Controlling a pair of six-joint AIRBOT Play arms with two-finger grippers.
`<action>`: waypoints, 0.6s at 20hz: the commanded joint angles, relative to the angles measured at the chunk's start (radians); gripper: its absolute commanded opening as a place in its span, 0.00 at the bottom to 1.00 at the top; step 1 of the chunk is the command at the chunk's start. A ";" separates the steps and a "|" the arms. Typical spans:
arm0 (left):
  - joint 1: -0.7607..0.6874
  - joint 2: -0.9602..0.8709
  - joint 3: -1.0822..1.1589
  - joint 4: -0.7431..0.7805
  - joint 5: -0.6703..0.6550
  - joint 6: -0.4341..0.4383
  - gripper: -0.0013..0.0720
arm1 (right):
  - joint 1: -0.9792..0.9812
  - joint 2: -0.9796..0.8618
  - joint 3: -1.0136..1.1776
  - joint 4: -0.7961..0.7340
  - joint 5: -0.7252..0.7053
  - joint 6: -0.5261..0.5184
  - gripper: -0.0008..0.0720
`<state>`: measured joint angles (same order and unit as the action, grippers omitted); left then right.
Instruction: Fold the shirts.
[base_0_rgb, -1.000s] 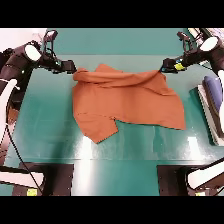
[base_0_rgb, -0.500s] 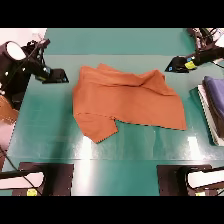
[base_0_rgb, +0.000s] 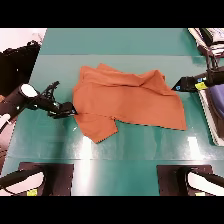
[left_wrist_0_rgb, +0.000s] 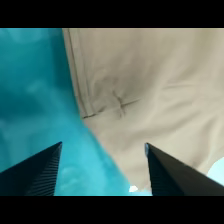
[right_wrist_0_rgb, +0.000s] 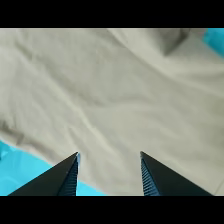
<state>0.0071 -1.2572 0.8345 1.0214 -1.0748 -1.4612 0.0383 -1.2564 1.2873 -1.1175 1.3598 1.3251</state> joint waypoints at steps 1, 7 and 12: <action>-0.001 0.006 -0.083 -0.105 0.113 0.003 0.86 | -0.003 0.078 -0.076 0.000 -0.016 -0.006 0.61; -0.027 0.001 -0.088 -0.131 0.183 0.003 0.86 | -0.003 0.140 -0.138 0.000 -0.025 -0.005 0.61; -0.124 0.002 -0.084 -0.134 0.237 0.003 0.31 | -0.026 0.182 -0.181 -0.008 -0.003 0.003 0.61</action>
<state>-0.0860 -1.2572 0.7479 0.8989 -0.8665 -1.4574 0.0284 -1.1004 1.1324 -1.1194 1.3411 1.3216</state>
